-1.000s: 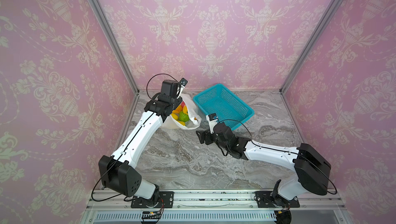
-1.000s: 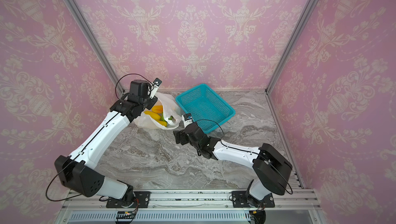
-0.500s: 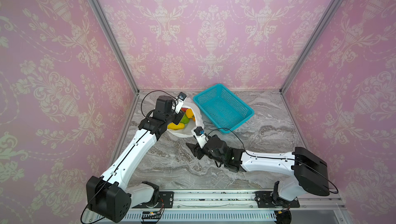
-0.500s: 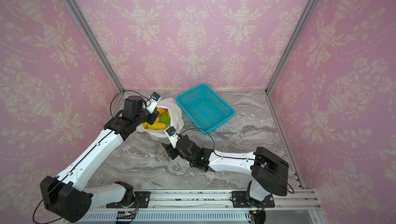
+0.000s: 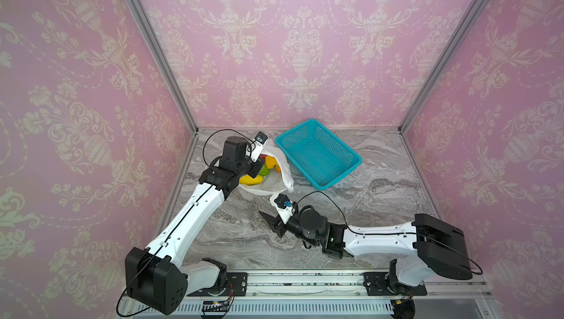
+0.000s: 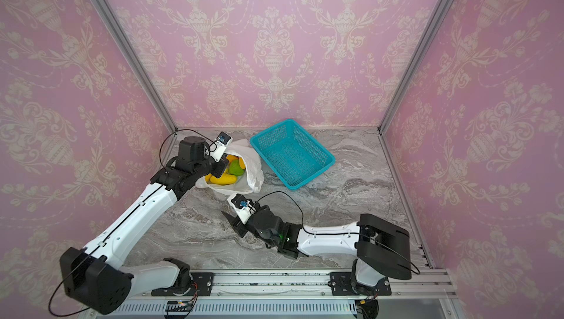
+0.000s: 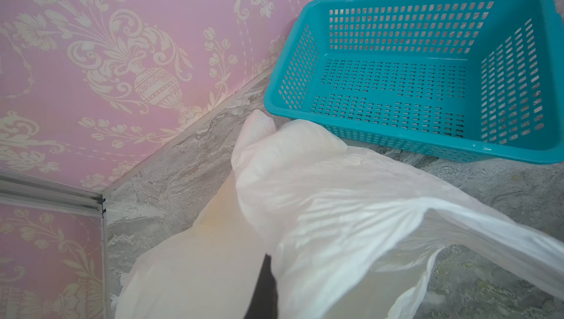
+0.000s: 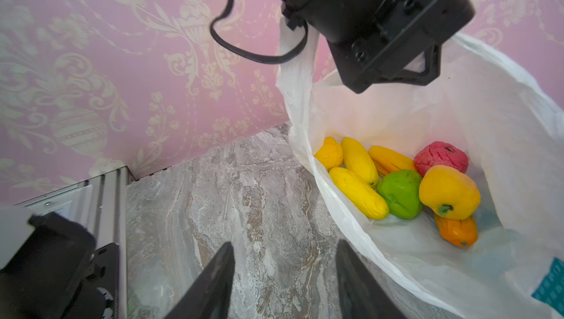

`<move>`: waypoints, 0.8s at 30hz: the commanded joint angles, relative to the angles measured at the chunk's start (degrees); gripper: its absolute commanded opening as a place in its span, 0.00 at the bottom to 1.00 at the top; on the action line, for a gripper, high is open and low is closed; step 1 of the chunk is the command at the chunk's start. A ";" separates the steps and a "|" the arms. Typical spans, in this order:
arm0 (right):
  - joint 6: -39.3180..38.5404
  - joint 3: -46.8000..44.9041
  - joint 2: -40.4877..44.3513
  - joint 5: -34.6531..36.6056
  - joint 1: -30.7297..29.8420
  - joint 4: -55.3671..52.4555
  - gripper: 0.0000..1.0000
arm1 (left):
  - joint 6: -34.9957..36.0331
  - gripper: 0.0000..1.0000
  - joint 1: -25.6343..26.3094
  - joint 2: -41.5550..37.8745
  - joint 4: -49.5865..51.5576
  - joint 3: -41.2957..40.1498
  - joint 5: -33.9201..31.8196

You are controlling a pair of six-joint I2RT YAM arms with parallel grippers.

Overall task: Untie the knot of the plastic bag and take out the fruit
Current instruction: Open the plastic bag at the top-left of the table.

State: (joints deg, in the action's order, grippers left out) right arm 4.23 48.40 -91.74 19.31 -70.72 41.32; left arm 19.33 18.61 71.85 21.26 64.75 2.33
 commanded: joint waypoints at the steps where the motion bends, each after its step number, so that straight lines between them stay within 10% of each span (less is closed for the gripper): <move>1: 1.15 9.33 -7.57 9.57 1.23 -6.75 0.42 | -1.04 0.00 -0.10 -1.61 -1.12 -0.68 1.28; 13: 13.01 29.55 -24.45 8.29 9.29 -23.15 0.30 | -0.70 0.00 -0.42 -2.95 -2.69 -1.73 0.75; 24: 14.24 28.53 -29.81 6.10 6.96 -22.34 0.37 | 0.00 0.00 -0.45 -6.38 -6.01 -4.24 0.57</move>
State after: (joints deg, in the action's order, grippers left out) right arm 18.11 76.97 -120.97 25.34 -62.98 19.70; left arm 19.35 18.55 66.87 17.52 61.23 2.46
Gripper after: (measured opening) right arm 0.373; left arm 0.046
